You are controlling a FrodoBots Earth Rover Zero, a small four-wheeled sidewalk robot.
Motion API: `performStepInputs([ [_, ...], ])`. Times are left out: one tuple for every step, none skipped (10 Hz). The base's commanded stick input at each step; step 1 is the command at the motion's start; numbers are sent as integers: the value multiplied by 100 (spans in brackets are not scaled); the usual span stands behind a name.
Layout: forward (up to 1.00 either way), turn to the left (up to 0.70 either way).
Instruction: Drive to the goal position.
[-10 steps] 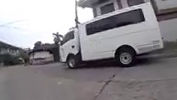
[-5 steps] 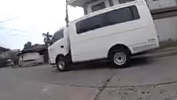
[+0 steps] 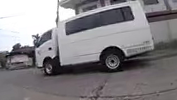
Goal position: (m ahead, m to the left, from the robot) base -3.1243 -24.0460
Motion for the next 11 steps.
performStepInputs([
  [5, -10],
  [5, -10],
  [5, -10],
  [5, -10],
  [5, -10],
  [6, -11],
  [5, -11],
  [5, -10],
  [5, -10],
  [5, -11],
  [6, -12],
])
